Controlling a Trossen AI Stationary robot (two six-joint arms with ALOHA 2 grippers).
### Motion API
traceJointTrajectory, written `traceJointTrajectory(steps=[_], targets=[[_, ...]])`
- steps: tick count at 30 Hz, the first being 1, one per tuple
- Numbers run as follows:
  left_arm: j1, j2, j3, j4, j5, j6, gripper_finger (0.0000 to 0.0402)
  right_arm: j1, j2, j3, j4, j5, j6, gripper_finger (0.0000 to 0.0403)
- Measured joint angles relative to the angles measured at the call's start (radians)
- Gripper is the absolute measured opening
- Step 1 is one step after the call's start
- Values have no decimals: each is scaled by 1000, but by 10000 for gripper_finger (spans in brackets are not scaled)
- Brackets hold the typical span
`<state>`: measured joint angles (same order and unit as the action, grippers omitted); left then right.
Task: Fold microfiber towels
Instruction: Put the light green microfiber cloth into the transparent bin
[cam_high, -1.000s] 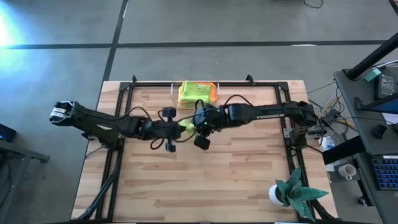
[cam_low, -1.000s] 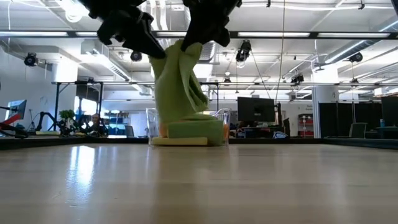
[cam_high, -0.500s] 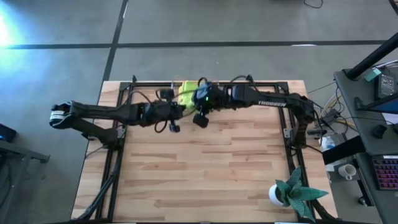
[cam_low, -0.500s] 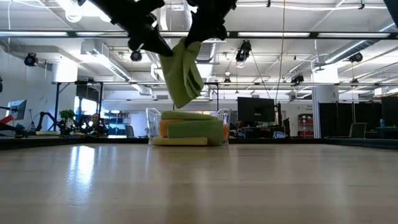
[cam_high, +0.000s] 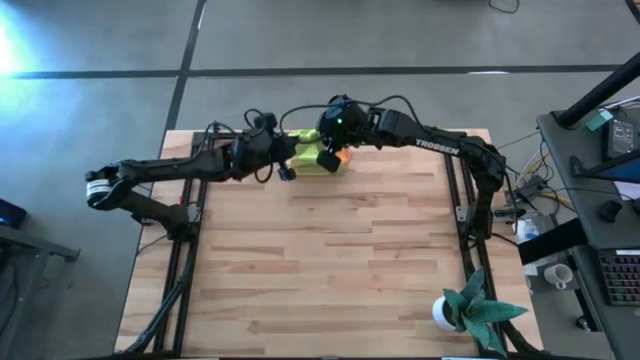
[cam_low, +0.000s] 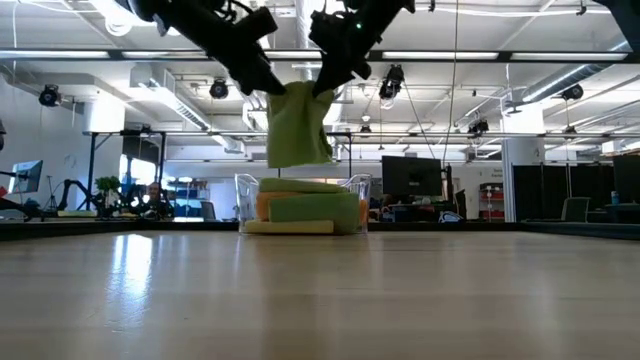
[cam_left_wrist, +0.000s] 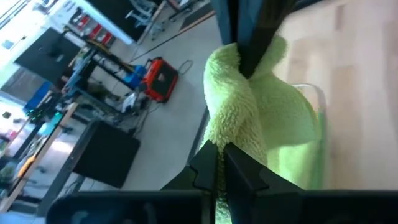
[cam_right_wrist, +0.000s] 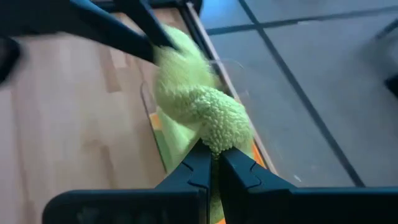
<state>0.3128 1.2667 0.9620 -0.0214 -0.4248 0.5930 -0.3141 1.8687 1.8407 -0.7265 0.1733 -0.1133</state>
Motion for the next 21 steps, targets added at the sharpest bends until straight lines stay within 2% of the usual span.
traceJointTrajectory(steps=[3,8,15,21], targets=[[29,48,13,39,1,0,2,-28,0,-1,23,-50,-32,9],[65,133,39,91,2,0,1,-66,17,-1,26,-52,-113,9],[120,242,142,93,1,1,1,-127,62,0,27,-53,-224,9],[157,306,206,92,1,72,1,-160,95,19,40,-49,-343,9]])
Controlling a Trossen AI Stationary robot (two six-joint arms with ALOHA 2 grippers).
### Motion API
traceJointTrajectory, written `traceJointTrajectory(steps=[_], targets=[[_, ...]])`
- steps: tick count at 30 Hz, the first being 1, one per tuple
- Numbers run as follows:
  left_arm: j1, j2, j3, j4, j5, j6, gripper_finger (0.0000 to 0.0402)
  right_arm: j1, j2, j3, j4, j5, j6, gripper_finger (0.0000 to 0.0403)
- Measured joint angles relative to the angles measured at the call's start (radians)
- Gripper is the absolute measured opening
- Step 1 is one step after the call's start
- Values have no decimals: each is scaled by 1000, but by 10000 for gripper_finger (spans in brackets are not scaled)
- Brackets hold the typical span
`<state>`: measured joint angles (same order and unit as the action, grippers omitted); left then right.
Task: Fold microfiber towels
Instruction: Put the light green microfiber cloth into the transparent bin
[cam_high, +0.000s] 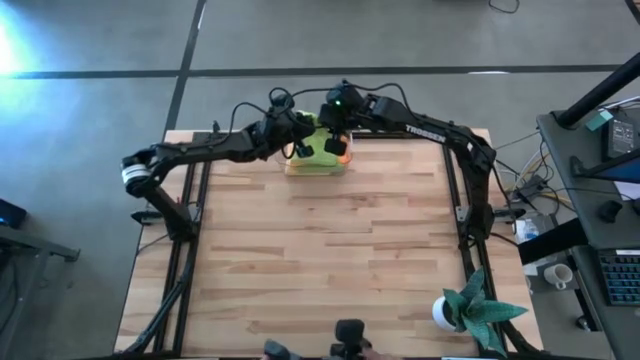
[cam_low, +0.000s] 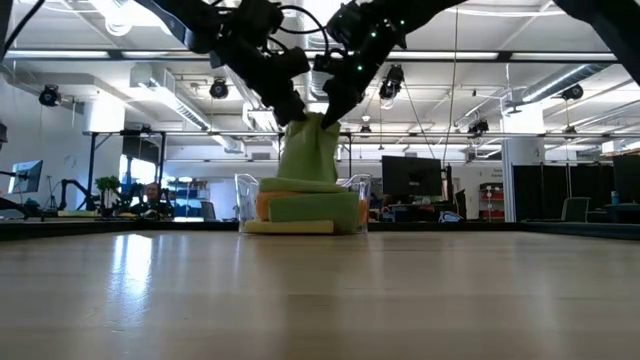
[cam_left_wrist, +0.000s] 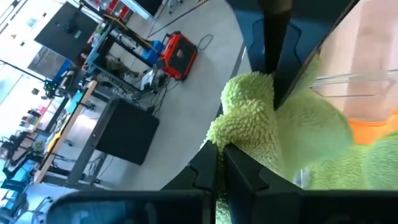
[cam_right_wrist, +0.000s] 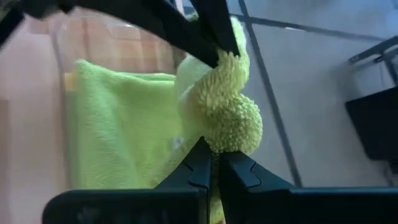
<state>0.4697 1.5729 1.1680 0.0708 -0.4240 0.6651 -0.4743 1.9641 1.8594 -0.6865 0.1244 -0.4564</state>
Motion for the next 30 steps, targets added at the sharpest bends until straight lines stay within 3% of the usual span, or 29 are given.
traceJointTrajectory(steps=[18,26,30], targets=[[139,59,47,25,6,6,1,-93,108,143,147,35,-259,9],[175,90,47,127,76,72,1,-128,198,237,136,36,-509,9],[187,108,47,82,76,79,1,-140,247,289,22,39,-572,9]])
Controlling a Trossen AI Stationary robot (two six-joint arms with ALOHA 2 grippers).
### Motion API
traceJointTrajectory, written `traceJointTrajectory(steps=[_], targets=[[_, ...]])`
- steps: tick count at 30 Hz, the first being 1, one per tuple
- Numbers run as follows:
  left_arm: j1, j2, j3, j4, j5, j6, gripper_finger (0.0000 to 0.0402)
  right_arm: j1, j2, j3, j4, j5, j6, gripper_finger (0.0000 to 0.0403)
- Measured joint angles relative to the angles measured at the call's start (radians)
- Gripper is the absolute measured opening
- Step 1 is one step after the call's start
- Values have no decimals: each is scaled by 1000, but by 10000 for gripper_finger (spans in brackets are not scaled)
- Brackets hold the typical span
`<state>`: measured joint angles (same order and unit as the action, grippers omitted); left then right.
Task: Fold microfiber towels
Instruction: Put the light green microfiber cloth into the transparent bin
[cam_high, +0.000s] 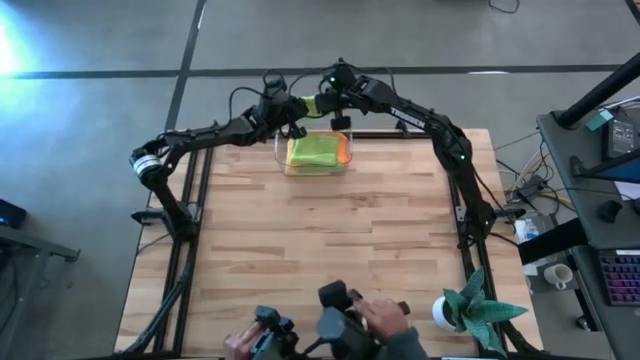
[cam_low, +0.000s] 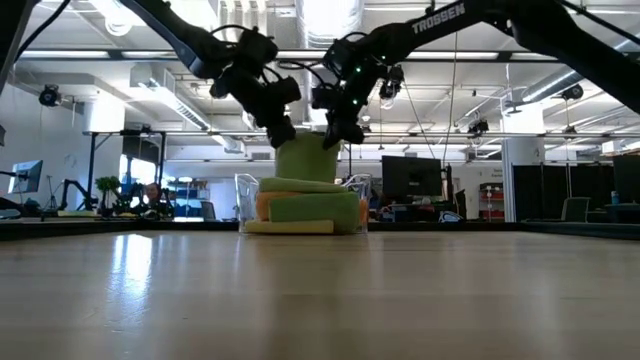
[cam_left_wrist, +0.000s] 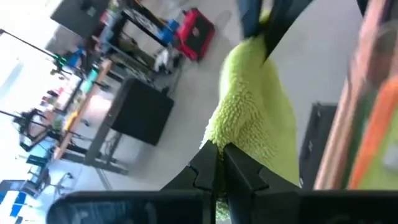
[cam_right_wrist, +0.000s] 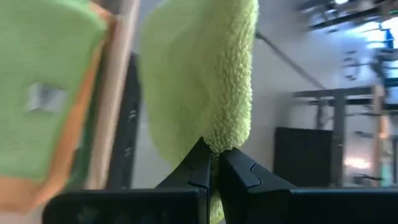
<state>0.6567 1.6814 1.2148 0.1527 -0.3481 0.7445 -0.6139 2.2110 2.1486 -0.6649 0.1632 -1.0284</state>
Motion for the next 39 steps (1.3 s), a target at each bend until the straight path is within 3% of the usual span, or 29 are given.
traceJointTrajectory(steps=[11,23,35,39], targets=[[3,1,-37,-83,30,-4,1,10,39,29,-214,-15,73,9],[-21,-2,-36,-213,157,-84,1,57,39,37,-400,-113,222,9],[-25,-34,-37,-378,235,-118,1,74,44,32,-429,-155,263,9],[-26,-45,-38,-385,258,-144,1,73,46,20,-462,-244,288,9]])
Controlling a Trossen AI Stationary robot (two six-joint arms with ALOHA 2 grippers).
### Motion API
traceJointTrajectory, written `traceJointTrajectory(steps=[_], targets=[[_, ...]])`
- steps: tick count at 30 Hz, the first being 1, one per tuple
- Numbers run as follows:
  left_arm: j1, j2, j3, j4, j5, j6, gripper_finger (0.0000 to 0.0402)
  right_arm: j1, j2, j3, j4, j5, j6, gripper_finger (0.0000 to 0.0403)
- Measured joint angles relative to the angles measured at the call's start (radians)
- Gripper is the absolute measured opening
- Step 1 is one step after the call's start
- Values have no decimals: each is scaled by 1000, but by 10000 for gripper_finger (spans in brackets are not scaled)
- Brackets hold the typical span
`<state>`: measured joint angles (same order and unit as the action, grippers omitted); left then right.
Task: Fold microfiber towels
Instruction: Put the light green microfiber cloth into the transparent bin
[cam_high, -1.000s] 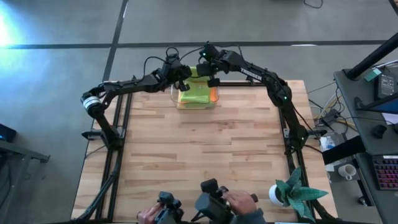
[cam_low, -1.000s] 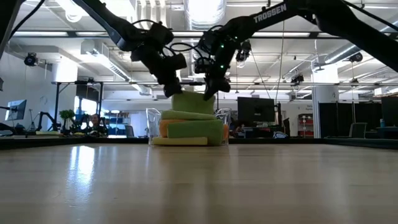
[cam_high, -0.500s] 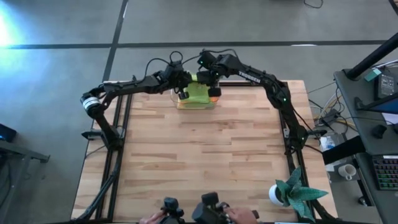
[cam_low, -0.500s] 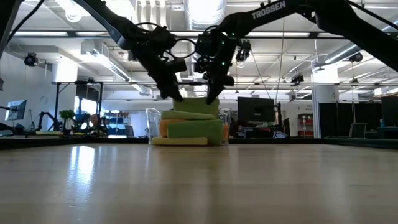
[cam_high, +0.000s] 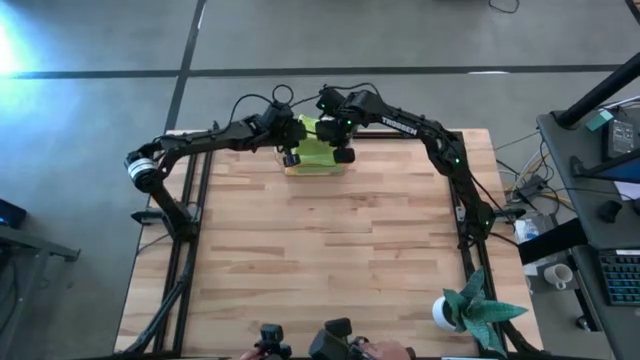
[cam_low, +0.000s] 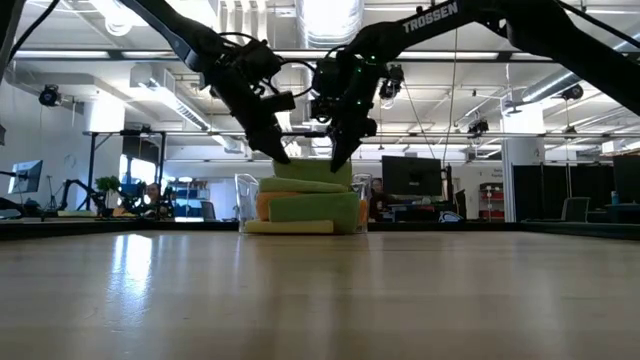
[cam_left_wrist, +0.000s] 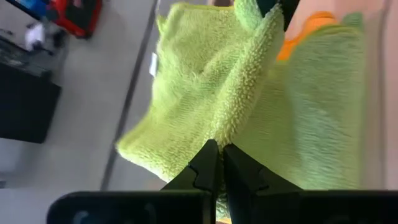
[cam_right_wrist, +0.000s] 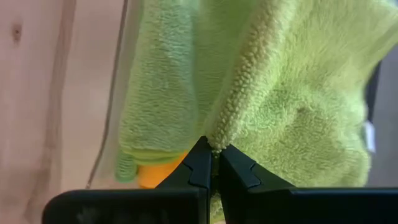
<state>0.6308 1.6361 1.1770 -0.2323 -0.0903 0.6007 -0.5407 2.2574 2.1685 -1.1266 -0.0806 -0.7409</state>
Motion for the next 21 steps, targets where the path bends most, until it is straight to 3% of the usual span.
traceJointTrajectory(steps=[9,21], targets=[[-4,-2,3,-119,99,-99,1,13,1,-49,11,-14,34,9],[-37,-2,2,-172,132,-102,1,15,1,-68,0,-15,72,9]])
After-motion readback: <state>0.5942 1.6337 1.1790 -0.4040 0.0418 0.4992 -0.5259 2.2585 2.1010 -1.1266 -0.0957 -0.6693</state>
